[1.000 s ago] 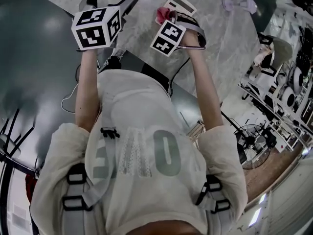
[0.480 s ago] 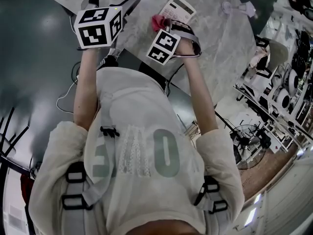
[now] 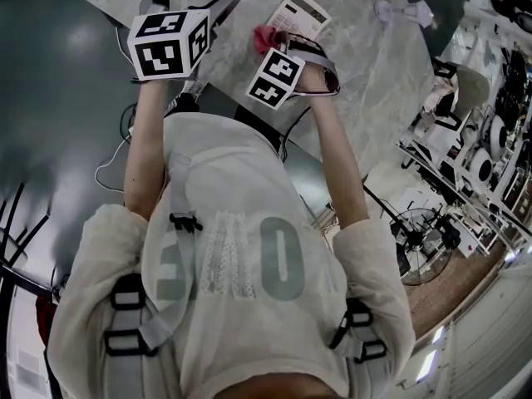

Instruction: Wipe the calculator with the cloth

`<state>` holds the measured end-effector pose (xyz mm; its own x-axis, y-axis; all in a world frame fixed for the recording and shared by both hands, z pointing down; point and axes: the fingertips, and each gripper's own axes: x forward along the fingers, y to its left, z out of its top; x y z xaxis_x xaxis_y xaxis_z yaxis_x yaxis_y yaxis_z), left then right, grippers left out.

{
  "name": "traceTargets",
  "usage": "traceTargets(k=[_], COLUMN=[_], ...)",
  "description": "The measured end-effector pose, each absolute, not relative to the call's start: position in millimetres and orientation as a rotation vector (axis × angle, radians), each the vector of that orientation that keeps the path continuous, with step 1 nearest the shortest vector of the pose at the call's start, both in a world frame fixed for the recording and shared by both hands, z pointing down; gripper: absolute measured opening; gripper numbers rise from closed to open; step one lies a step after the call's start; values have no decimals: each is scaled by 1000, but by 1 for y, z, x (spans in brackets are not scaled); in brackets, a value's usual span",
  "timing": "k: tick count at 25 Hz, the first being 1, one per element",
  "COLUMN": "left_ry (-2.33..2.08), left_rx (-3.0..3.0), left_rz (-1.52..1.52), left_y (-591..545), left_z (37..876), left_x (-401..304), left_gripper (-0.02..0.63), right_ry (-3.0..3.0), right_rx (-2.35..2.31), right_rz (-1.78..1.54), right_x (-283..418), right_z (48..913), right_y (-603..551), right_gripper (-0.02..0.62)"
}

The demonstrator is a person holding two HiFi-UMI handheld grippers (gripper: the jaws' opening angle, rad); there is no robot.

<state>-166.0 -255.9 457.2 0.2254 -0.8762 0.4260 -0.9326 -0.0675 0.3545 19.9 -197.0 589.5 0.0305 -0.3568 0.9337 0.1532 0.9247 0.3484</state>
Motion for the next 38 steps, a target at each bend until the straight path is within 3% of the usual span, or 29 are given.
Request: traceTargets(k=[13, 19, 30, 38], left_ry=[-1624, -1632, -1619, -1651], left_rx=[2073, 2257, 2712, 2916], left_rz=[172, 151, -35, -132], left_y=[-271, -290, -278, -244], left_z=[430, 363, 206, 152], left_x=[-128, -100, -18, 16], left_gripper=[511, 511, 509, 353], right_ry=[-1620, -1790, -2146, -2219], right_rx=[242, 543, 1389, 1888], right_rz=[-382, -417, -383, -384], right_x=[15, 18, 104, 164], right_z=[557, 453, 256, 188], right_y=[-218, -266, -273, -222], right_gripper=[54, 54, 52, 52])
